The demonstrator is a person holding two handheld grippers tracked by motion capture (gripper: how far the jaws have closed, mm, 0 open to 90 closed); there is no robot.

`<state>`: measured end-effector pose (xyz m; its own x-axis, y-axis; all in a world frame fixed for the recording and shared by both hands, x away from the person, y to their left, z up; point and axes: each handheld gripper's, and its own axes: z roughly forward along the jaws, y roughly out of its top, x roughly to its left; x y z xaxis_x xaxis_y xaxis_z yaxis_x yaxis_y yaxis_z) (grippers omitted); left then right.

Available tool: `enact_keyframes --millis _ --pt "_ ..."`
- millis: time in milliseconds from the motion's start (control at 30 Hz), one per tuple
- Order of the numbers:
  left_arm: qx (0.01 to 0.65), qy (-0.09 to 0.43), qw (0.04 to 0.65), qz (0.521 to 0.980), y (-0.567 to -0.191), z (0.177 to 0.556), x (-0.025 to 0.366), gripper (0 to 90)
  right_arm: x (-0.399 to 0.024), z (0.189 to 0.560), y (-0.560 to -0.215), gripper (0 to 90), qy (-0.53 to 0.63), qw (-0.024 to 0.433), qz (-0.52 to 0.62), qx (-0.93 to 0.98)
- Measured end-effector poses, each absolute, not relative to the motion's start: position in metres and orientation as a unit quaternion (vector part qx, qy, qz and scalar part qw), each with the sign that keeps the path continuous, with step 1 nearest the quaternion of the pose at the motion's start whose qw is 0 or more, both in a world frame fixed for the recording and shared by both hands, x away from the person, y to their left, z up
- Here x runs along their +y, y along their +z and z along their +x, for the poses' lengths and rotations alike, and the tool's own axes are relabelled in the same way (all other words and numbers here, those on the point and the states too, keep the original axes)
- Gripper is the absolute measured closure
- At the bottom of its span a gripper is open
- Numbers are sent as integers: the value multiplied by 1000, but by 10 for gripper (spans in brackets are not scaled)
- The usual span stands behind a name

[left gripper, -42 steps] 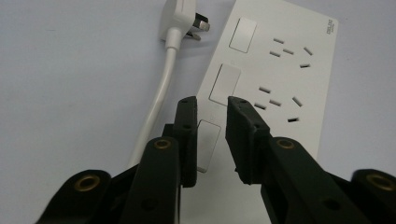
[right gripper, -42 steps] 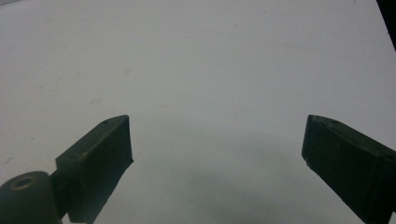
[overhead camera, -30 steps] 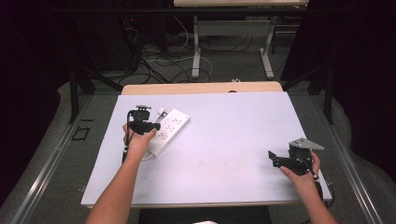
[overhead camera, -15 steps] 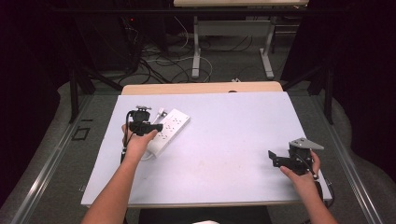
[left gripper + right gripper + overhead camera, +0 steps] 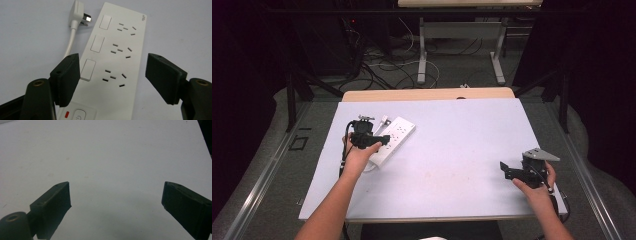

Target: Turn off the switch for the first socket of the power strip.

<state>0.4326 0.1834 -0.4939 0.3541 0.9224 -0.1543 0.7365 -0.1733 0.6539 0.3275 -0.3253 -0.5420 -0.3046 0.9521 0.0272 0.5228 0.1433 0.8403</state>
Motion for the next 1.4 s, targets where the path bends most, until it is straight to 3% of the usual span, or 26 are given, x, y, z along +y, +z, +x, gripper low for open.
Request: enact_keyframes --millis 233,267,367,800,1400 --pt "552 128 341 750 -489 422 187 130 -324 327 -542 78 393 278 519 707" --pt "548 127 343 752 -489 421 188 47 -323 328 -543 78 397 284 521 700" --pt "542 123 346 756 -486 416 189 3 -325 327 -541 78 394 274 522 705" --pt "519 139 371 757 -471 382 199 2 -325 326 -541 78 392 277 518 708" --pt "539 164 382 733 -472 345 240 2 -324 326 -541 78 393 277 519 707"
